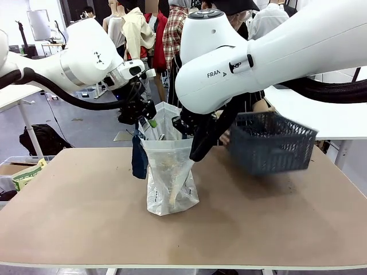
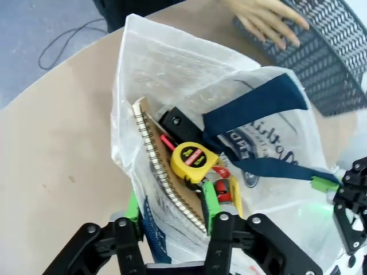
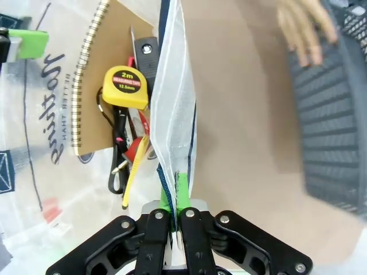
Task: Transfer purchased items from the store into the shopping bag.
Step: Move the Reusable shopping bag to the right side of the table.
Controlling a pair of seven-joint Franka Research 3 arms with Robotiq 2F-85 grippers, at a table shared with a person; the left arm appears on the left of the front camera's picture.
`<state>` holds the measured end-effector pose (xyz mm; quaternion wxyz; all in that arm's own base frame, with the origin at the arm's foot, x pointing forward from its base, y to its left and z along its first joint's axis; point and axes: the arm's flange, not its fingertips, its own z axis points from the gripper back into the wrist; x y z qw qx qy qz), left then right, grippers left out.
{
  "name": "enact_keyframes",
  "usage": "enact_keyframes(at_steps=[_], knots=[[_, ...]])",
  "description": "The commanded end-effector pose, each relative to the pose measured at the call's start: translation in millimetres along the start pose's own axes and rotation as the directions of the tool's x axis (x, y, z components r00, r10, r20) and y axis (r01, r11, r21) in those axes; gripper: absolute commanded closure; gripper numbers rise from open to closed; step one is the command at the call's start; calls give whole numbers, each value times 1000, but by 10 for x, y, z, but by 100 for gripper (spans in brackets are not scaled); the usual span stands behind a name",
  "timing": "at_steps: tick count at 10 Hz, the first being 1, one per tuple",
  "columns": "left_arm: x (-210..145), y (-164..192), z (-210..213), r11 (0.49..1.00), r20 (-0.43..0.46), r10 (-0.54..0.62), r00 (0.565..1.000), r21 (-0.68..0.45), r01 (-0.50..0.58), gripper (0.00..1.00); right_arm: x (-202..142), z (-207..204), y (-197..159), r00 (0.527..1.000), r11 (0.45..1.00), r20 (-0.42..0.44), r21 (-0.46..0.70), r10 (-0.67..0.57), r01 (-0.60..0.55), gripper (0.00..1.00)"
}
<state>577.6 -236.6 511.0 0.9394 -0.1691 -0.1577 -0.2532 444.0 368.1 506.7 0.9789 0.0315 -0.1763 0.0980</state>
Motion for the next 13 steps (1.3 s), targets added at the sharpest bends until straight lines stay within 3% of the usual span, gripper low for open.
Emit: enact_keyframes(at_steps=[1, 4, 10, 13], knots=[[-49, 33, 63, 995, 19, 23, 1000, -100, -20, 23, 71, -5, 106, 999, 999, 4, 6, 44, -44, 100], [-25, 27, -13, 985, -2, 8, 1000, -175, -8, 23, 172, -7, 198, 997, 996, 4, 46, 72, -72, 100], [-36, 9, 51, 959, 74, 34, 997, -283, -11, 23, 202, -103, 306, 993, 991, -10, 60, 117, -116, 100], [-22, -32, -3, 950, 72, 25, 997, -313, -1, 23, 234, -92, 395, 990, 988, -3, 75, 139, -138, 100]])
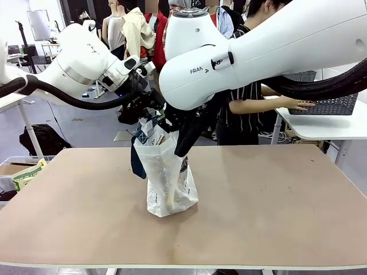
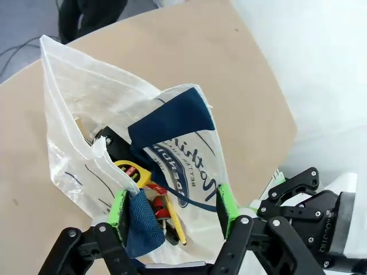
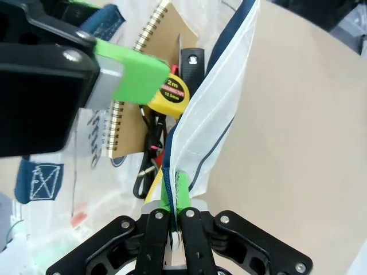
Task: Transfer purchased items from the store into the shopping bag.
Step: Move the Reusable shopping bag to the right side of the table.
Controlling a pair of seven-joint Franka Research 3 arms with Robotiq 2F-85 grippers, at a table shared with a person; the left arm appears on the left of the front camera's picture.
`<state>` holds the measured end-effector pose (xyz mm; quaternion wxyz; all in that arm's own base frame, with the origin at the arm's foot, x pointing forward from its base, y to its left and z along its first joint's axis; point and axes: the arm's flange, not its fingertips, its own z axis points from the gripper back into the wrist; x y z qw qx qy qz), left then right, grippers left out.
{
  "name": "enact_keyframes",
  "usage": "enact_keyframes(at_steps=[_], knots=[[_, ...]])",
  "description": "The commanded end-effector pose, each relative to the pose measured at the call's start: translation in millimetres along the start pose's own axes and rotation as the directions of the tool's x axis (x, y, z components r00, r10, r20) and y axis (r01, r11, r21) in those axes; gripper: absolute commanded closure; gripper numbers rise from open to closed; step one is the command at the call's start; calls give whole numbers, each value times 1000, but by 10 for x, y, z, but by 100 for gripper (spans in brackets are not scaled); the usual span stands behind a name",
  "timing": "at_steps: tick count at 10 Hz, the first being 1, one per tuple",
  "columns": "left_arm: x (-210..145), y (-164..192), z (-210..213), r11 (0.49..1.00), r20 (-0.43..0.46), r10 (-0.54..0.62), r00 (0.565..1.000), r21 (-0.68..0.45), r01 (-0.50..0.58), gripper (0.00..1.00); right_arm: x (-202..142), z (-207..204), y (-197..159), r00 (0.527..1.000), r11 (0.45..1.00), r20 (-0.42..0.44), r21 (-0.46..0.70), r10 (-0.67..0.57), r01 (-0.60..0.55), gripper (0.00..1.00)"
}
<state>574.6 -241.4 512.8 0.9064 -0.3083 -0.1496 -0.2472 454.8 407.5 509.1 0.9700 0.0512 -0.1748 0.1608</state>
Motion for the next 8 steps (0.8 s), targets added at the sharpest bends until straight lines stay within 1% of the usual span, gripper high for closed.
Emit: enact_keyframes(at_steps=[1, 4, 6, 7, 8], knots=[[-19, 15, -26, 998, -13, -38, 999, -41, 38, 23, 83, -49, 48, 1000, 1000, -10, 15, 27, -27, 100], [20, -25, -72, 995, -21, -74, 997, -64, 73, 23, 110, -56, 118, 999, 999, -3, 24, 45, -45, 100], [16, -51, -85, 986, -23, -129, 991, -106, 126, 23, 126, -90, 127, 999, 999, -10, 25, 45, -45, 100], [29, -42, -88, 986, -21, -124, 992, -114, 121, 23, 123, -88, 135, 999, 999, -7, 25, 47, -47, 100], [32, -33, -64, 986, 3, -120, 993, -121, 119, 23, 122, -89, 139, 999, 998, -3, 27, 49, -49, 100]])
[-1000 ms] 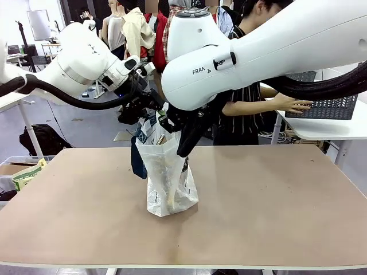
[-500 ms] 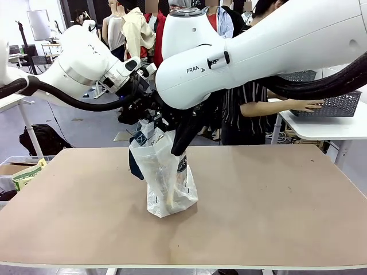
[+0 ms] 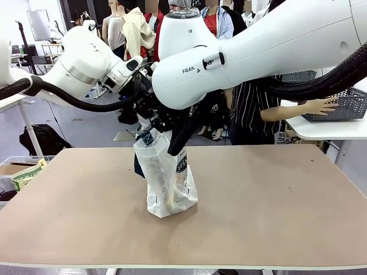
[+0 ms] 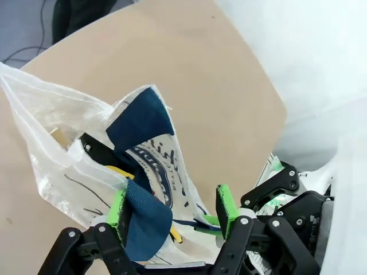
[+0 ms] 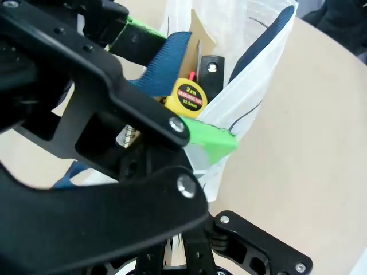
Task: Transfer purchased items from the store into the shopping bag.
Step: Move the Reusable shopping bag to the right side of the table.
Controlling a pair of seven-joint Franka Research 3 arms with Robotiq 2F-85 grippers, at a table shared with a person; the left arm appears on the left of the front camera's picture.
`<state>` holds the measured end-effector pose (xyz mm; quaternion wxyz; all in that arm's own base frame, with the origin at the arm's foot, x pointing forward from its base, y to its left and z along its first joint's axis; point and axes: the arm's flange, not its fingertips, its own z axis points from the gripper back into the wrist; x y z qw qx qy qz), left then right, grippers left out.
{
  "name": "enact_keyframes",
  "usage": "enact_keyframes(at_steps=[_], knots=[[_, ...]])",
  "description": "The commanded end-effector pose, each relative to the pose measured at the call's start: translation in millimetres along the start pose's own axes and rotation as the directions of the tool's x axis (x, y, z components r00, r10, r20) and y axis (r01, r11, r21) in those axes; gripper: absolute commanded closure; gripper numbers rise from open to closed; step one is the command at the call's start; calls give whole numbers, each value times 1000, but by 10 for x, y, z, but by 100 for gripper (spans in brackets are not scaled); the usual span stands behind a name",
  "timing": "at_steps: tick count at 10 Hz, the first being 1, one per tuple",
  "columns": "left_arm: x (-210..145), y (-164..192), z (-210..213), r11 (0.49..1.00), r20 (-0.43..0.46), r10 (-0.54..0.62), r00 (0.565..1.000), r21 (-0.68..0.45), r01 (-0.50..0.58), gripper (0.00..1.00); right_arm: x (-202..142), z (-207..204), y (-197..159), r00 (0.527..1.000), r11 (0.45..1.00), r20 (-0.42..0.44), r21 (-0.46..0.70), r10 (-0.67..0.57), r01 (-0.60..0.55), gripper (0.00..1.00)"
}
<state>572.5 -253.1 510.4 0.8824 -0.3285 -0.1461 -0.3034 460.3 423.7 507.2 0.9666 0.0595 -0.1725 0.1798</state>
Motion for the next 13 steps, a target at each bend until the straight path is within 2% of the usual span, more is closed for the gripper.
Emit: enact_keyframes(at_steps=[1, 6, 8, 11, 12, 13], knots=[[2, 40, 44, 994, 26, -48, 998, -94, 51, 23, 33, -33, 11, 1000, 1000, -1, 4, 18, -18, 100], [108, 56, -153, 991, -28, -66, 997, -116, 62, 23, 21, -51, 40, 1000, 1000, -2, 8, 26, -26, 100], [126, 37, -165, 984, 4, -95, 995, -152, 95, 23, 25, -64, 40, 1000, 1000, -5, 10, 27, -27, 100], [183, 71, -303, 995, -49, -50, 998, -94, 45, 23, 18, -60, 41, 1000, 999, -4, 10, 31, -31, 100], [211, 83, -338, 996, -43, -34, 999, -80, 30, 26, 11, -52, 42, 999, 999, 0, 10, 34, -34, 100], [221, 75, -358, 996, -53, -42, 998, -75, 38, 42, 6, -49, 43, 999, 999, 1, 9, 35, -35, 100]])
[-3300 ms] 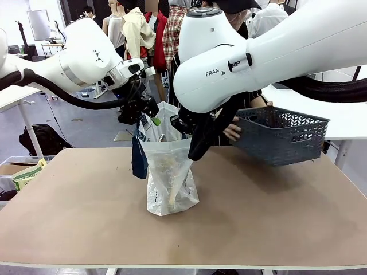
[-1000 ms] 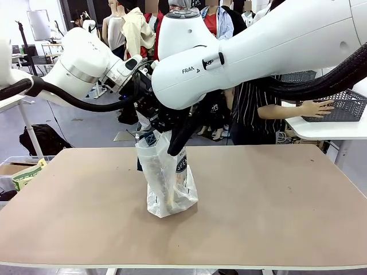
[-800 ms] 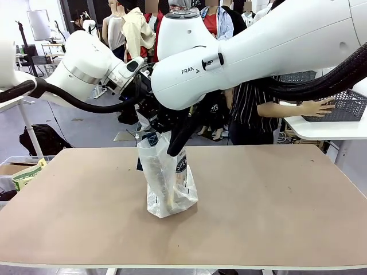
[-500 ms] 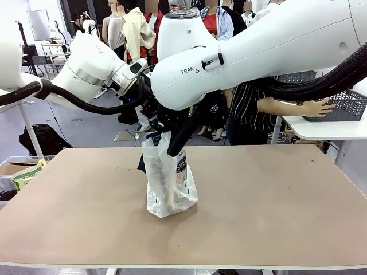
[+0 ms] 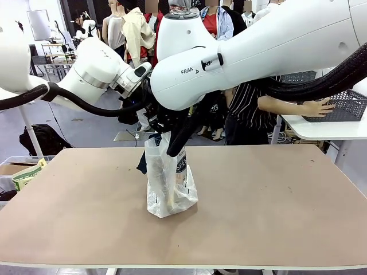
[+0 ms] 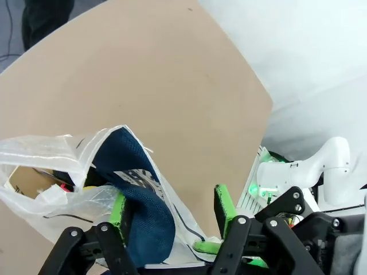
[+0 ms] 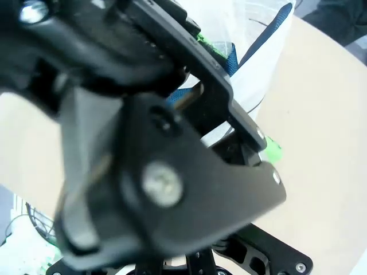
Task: Transfer purchased items from the store into the shopping bag.
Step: Move the Reusable shopping bag to the right side of the table.
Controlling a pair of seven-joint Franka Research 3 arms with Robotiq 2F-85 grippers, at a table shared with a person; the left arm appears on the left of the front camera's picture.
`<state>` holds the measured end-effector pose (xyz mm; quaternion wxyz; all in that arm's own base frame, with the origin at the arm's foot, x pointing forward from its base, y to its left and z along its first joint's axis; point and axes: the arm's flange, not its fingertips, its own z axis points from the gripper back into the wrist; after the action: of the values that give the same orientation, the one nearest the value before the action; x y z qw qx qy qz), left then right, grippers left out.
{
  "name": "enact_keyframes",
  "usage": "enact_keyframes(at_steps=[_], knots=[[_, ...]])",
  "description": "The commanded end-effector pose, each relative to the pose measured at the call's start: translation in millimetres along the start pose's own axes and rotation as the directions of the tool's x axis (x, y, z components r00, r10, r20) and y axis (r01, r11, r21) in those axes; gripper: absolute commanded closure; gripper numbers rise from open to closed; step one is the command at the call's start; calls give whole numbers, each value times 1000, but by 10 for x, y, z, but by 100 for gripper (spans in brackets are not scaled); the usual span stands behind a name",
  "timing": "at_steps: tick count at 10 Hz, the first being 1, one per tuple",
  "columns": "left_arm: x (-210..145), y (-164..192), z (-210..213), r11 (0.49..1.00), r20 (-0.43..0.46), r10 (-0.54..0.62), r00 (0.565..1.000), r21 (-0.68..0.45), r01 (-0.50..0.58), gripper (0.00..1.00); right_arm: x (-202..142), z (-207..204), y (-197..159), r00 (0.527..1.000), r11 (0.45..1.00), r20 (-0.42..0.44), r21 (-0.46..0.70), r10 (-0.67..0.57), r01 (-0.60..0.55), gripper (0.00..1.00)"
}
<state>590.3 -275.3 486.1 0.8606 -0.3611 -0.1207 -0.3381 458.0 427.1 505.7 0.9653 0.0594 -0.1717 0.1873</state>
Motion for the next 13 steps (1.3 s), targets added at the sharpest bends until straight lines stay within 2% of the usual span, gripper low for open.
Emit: enact_keyframes(at_steps=[1, 3, 11, 12, 13], knots=[[109, -37, -20, 999, -35, 9, 999, 47, -8, 60, 22, -35, 0, 1000, 1000, 7, 6, 21, -21, 100], [87, -84, 1, 998, -33, 0, 999, 56, 2, 98, 2, -25, -6, 1000, 1000, 8, 5, 18, -18, 100], [65, -86, -2, 998, -71, 5, 997, 64, 0, 100, 4, -29, -8, 1000, 1000, 19, -1, -11, 11, 100], [63, -98, -8, 997, -74, 5, 997, 74, 0, 100, -1, -13, -7, 1000, 1000, 14, -4, -13, 13, 96], [61, -92, -8, 997, -72, 7, 997, 83, -2, 100, -7, -1, -10, 1000, 1000, 12, -8, -8, 8, 77]])
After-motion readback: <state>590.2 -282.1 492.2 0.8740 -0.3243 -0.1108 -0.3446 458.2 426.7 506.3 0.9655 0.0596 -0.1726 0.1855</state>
